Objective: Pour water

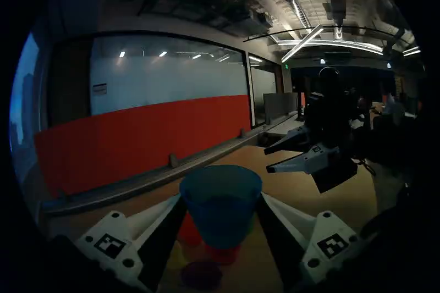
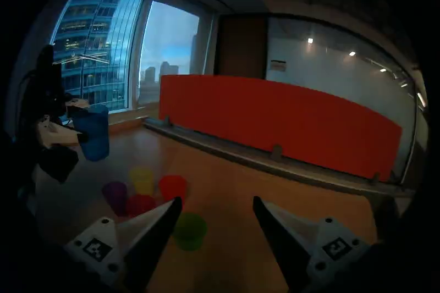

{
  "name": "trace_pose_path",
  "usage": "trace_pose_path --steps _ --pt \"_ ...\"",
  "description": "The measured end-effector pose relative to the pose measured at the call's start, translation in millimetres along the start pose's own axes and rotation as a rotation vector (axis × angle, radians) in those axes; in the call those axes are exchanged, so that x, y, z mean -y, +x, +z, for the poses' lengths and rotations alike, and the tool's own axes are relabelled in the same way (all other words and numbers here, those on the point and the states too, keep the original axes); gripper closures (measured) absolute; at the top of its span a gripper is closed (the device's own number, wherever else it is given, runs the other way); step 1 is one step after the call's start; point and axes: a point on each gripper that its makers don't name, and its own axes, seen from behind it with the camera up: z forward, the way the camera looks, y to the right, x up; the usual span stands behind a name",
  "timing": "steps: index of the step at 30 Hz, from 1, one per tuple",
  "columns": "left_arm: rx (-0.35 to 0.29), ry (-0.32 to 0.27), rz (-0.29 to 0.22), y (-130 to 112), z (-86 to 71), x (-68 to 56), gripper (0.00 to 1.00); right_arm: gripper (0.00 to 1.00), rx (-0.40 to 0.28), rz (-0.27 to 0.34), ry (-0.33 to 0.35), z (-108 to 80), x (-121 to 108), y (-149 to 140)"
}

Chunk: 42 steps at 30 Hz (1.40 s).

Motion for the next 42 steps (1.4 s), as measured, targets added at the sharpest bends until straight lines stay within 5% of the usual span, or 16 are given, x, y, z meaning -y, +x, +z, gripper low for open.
trace_pose_path --steps 42 --pt "-0.091 0.222 0.029 55 -39.8 97.6 0.16 0.0 0.206 -0.029 0.194 41.8 52 -93"
